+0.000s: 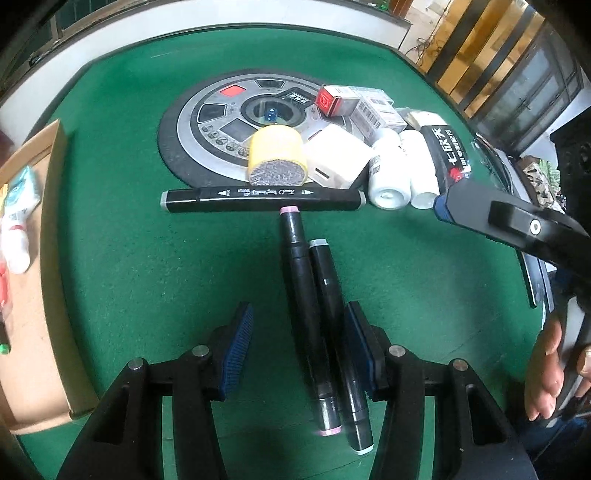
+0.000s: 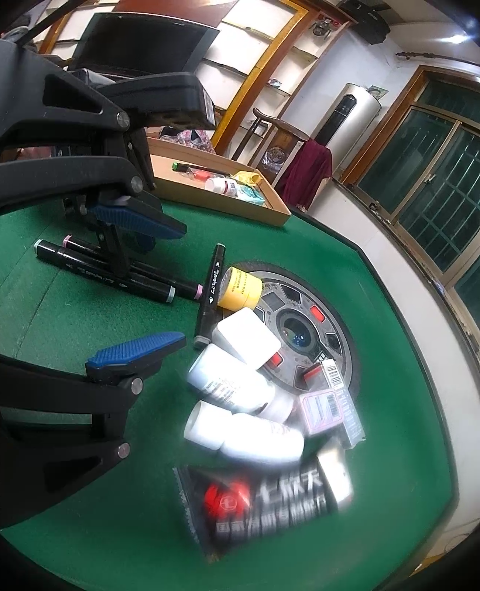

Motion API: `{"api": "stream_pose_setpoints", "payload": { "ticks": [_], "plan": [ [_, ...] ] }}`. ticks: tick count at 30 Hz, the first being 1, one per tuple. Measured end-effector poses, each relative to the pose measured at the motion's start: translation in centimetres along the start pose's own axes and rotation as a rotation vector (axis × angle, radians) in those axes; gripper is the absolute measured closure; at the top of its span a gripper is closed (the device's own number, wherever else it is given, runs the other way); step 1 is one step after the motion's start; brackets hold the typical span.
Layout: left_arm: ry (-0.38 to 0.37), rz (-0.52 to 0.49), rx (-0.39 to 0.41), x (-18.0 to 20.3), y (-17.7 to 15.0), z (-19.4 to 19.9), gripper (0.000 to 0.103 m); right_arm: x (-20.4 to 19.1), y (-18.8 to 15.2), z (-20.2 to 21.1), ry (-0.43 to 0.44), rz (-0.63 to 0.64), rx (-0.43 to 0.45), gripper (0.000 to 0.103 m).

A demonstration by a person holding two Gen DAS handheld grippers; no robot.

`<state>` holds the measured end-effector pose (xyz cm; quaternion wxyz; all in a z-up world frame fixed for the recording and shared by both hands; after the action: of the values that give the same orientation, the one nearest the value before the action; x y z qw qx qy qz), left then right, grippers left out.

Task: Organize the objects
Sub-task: 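Return both grippers to the pile and each grasp a black marker, then carry both black markers into the tray and open both grippers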

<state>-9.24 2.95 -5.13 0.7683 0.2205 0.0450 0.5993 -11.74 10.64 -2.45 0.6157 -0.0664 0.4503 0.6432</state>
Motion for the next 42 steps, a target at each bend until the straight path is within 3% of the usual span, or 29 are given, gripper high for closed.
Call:
{"api": "stream_pose_setpoints", "payload": {
  "ticks": [3, 9, 12, 15, 16, 19, 24, 29, 36, 38, 39, 41, 42],
  "plan": [
    [-0.034, 0.02, 0.001, -0.8, -0.1, 0.2, 0.058, -0.1, -0.1, 0.0, 0.0, -0.001, -0.004, 0.052],
    [-0.029, 0.025, -0.002, -1.9, 0.2, -0.1, 0.058, -0.3, -0.3, -0.2, 0.0, 0.006, -0.007, 0.052],
    [0.032, -0.013, 0.003, -1.7, 0.7, -0.5, 0.058, -0.1, -0.3, -0.3, -0.004, 0.005, -0.009, 0.052],
    [0.174, -0.089, 0.033, -1.7, 1.0, -1.1, 0.058, 0.0, -0.5, -0.4, -0.016, 0.006, -0.01, 0.052],
    [0.189, -0.104, 0.048, -1.6, 0.9, -1.0, 0.062, 0.0, -0.5, -0.5, -0.018, 0.008, -0.012, 0.052],
    [0.195, -0.086, 0.062, -1.9, 0.2, -0.5, 0.091, -0.3, -0.9, -0.6, -0.021, 0.02, -0.025, 0.052],
    [0.222, 0.01, 0.105, -4.8, -2.6, 1.4, 0.091, -1.1, -2.7, -2.1, -0.062, 0.085, -0.083, 0.052],
    [0.232, 0.076, 0.146, -6.4, -5.3, 2.8, 0.091, -2.2, -5.1, -4.3, -0.146, 0.213, -0.144, 0.052],
    [0.244, 0.085, 0.156, -6.4, -5.7, 3.1, 0.091, -3.8, -8.1, -6.9, -0.387, 0.548, -0.165, 0.052],
    [0.254, 0.079, 0.158, -6.5, -5.7, 3.1, 0.091, -3.8, -8.4, -6.9, -0.42, 0.637, -0.155, 0.06],
    [0.259, 0.077, 0.159, -6.4, -5.7, 3.0, 0.091, -3.7, -8.5, -6.6, -0.405, 0.627, -0.167, 0.074],
    [0.266, 0.073, 0.159, -6.3, -5.9, 3.1, 0.091, -2.8, -7.9, -5.9, -0.408, 0.614, -0.177, 0.09],
    [0.268, 0.07, 0.159, -6.3, -5.9, 3.1, 0.091, -2.0, -7.4, -5.5, -0.413, 0.59, -0.171, 0.091]
  ]
}}
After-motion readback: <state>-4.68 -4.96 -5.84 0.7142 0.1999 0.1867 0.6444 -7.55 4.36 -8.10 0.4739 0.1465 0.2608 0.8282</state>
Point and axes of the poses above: each gripper's, at about its wrist camera, not at the fingertips, and z roughly against the way its jaws point, x to its right, y to its top, the point moved 10 cm from there along -z, roughly the way its jaws point, and after that the axes turned 3 degrees about x, right-handed, at the moved point
